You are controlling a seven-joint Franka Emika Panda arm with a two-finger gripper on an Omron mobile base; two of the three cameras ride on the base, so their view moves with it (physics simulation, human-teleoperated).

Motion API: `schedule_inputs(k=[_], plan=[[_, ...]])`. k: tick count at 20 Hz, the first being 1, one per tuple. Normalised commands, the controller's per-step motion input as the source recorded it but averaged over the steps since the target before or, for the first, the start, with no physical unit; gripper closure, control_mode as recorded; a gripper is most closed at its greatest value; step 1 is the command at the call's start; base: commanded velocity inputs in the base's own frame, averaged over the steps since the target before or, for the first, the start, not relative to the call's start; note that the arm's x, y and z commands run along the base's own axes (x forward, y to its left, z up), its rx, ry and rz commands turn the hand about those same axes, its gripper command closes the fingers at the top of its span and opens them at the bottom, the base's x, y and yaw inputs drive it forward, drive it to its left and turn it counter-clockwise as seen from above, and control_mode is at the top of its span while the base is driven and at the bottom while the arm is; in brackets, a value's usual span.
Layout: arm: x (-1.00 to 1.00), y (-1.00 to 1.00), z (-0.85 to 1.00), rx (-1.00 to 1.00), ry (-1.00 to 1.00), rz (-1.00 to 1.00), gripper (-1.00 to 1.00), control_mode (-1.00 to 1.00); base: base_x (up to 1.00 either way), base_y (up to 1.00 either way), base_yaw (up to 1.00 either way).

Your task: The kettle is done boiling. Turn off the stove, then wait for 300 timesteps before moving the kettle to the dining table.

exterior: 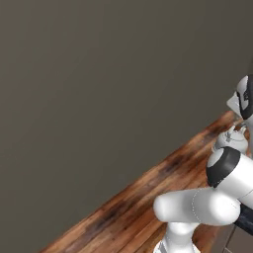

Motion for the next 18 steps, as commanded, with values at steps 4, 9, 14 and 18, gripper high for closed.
schedule_inputs(k=[4,9,14,18], plan=[[0.00,0.00,0.00,0.00,0.00,0.00,1.00,1.00,-0.16,-0.20,-0.51],[0.00,0.00,0.00,0.00,0.00,0.00,1.00,1.00,-0.18,-0.17,-0.52],[0.00,0.00,0.00,0.00,0.00,0.00,1.00,1.00,-0.16,-0.17,-0.53],[0.00,0.00,0.00,0.00,0.00,0.00,1.00,1.00,-0.12,-0.14,-0.50]])
